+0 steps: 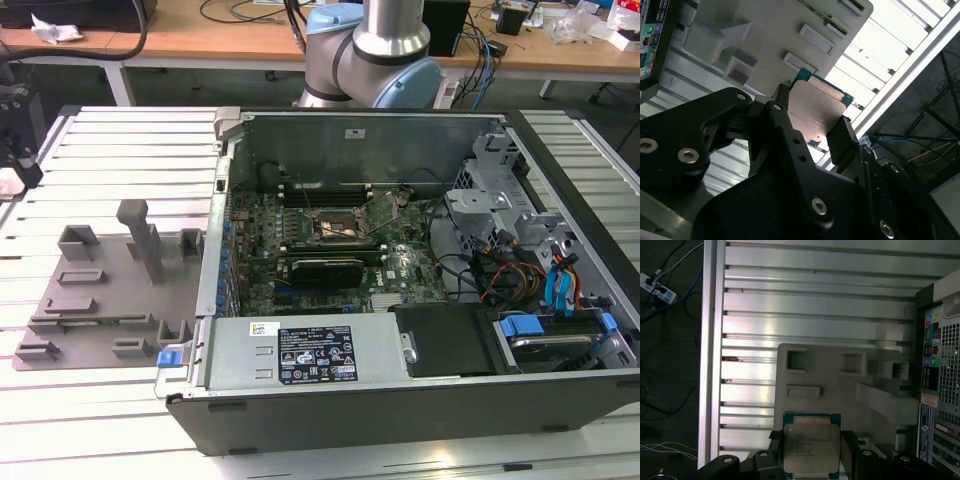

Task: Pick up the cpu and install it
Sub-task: 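Pick up the cpu and move it towards the insertion slot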

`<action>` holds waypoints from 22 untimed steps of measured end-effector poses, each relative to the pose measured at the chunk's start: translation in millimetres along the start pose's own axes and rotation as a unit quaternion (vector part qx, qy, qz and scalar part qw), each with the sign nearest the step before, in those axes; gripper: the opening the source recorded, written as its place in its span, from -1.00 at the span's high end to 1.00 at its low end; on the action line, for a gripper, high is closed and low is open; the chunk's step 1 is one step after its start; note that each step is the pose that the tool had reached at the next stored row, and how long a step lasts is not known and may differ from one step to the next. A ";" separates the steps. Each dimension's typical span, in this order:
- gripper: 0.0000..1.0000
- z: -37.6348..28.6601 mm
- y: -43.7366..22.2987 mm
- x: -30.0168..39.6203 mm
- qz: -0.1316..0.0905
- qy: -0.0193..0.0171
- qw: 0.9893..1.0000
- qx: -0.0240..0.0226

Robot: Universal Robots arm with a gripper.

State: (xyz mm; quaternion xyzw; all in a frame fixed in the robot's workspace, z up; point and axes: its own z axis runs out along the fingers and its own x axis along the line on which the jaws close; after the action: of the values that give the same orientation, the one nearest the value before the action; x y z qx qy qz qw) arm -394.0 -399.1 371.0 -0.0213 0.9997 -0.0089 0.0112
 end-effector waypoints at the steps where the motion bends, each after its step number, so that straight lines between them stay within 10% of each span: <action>1: -0.09 -1.3 0.1 0.0 0.000 0.000 1.000 0.000; 14: -0.09 -30.8 6.9 -1.7 -0.017 0.000 1.000 0.000; 19: -0.09 -31.0 7.1 -2.5 -0.041 -0.001 0.999 -0.001; 22: -0.09 -30.6 6.5 -15.1 -0.041 0.000 0.999 -0.001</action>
State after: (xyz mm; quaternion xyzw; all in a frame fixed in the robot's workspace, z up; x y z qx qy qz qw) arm -379.9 -391.5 401.8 -0.0623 0.9980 -0.0086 0.0112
